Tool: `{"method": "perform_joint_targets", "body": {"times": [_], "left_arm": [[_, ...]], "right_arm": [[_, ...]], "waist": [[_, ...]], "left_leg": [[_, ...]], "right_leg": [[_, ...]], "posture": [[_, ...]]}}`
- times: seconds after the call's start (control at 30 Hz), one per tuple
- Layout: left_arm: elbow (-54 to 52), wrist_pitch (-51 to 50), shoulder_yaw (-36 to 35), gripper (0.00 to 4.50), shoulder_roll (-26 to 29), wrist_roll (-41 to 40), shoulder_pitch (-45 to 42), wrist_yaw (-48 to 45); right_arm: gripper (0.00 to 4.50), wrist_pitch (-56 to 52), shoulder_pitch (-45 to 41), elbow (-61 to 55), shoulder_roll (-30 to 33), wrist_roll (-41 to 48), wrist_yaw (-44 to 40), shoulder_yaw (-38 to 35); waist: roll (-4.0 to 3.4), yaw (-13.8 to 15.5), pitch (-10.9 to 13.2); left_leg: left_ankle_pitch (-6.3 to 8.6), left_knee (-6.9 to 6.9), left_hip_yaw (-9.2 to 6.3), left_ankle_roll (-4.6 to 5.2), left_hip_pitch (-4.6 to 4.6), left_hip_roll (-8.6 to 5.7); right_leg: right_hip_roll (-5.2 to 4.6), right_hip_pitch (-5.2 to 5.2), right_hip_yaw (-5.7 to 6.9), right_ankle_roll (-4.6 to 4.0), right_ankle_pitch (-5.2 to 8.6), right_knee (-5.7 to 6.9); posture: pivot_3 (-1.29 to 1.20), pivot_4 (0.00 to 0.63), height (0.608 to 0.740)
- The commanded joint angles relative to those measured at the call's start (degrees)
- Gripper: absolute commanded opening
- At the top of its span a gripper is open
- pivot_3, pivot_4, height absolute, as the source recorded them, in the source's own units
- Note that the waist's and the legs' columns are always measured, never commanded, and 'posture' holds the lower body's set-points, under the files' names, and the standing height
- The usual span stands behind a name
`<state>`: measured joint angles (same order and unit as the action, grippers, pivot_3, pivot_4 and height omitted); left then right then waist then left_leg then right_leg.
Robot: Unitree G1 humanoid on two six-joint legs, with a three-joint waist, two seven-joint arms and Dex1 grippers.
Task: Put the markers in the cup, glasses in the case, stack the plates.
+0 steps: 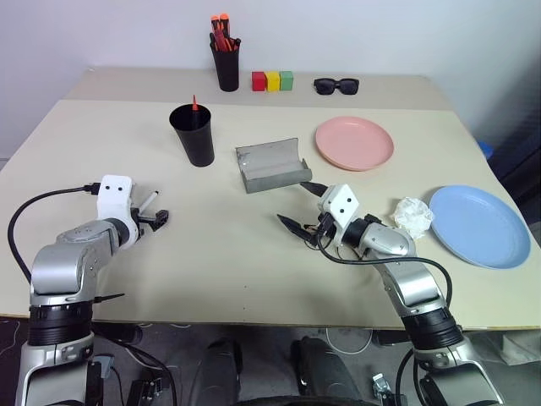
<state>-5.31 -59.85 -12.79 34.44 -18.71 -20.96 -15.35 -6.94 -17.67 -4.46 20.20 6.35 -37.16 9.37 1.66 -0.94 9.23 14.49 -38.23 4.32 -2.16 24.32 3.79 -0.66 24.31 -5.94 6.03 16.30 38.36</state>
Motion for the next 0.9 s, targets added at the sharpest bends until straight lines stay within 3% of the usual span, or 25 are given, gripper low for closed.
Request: {"method": "perform_joint_targets", "body": {"times": [0.03,0.2,0.23,0.4,0.6,0.9], "left_arm": [[1.80,-0.31,0.33,2.66,0.92,1.61,-1.01,0.24],[4.41,4.13,0.44,0.25,0.77,3.81,-3.12,1.40],[4.94,7.48,0.32,0.08,0.31,4.92,-3.86,2.31],[8.06,27.21,-1.46,0.08,-3.10,10.15,-8.57,9.54],[16.37,47.41,-1.31,0.08,-11.08,12.68,-23.16,16.83],[50.84,72.87,2.49,0.08,-15.87,17.18,-43.45,17.26]], "right_arm": [[4.50,0.47,0.51,-3.48,-0.23,0.14,0.96,-0.62],[4.50,-0.70,1.45,-5.04,-0.09,0.34,1.64,-0.59],[4.50,-0.90,1.48,-5.13,-0.26,0.26,1.93,-0.52],[4.50,-0.49,0.43,-4.07,-2.39,-1.27,5.93,-0.62],[4.50,-0.06,-4.59,1.41,-11.54,-6.35,22.48,-3.99],[4.50,5.99,-6.37,7.87,-15.25,-10.03,28.20,-2.39]], "waist": [[-0.01,-0.07,0.00],[-0.01,-0.26,0.00],[-0.01,-0.22,-0.01],[0.01,0.29,-0.01],[0.13,0.36,-0.04],[0.11,0.02,-0.04]], "left_leg": [[0.00,0.00,0.00,0.00,0.00,0.00],[0.00,0.02,0.00,0.00,-0.04,0.01],[0.00,0.02,0.00,0.00,-0.04,0.01],[0.00,0.01,0.01,0.00,0.00,0.00],[0.00,-0.05,0.02,-0.01,0.08,-0.04],[0.00,0.05,0.06,0.00,0.09,-0.04]], "right_leg": [[0.00,0.00,-0.01,0.00,0.00,0.00],[0.02,0.00,-0.01,-0.01,0.00,0.03],[0.01,0.00,-0.02,-0.01,0.00,0.03],[0.00,0.00,-0.02,-0.01,0.00,-0.01],[-0.03,0.01,-0.01,0.00,-0.03,-0.04],[0.01,0.06,-0.01,0.01,-0.03,-0.13]], "posture": [[0.00,0.150,0.725],[0.00,0.150,0.725],[0.00,0.150,0.725],[0.00,0.150,0.725],[0.00,0.150,0.725],[0.00,0.150,0.725]]}}
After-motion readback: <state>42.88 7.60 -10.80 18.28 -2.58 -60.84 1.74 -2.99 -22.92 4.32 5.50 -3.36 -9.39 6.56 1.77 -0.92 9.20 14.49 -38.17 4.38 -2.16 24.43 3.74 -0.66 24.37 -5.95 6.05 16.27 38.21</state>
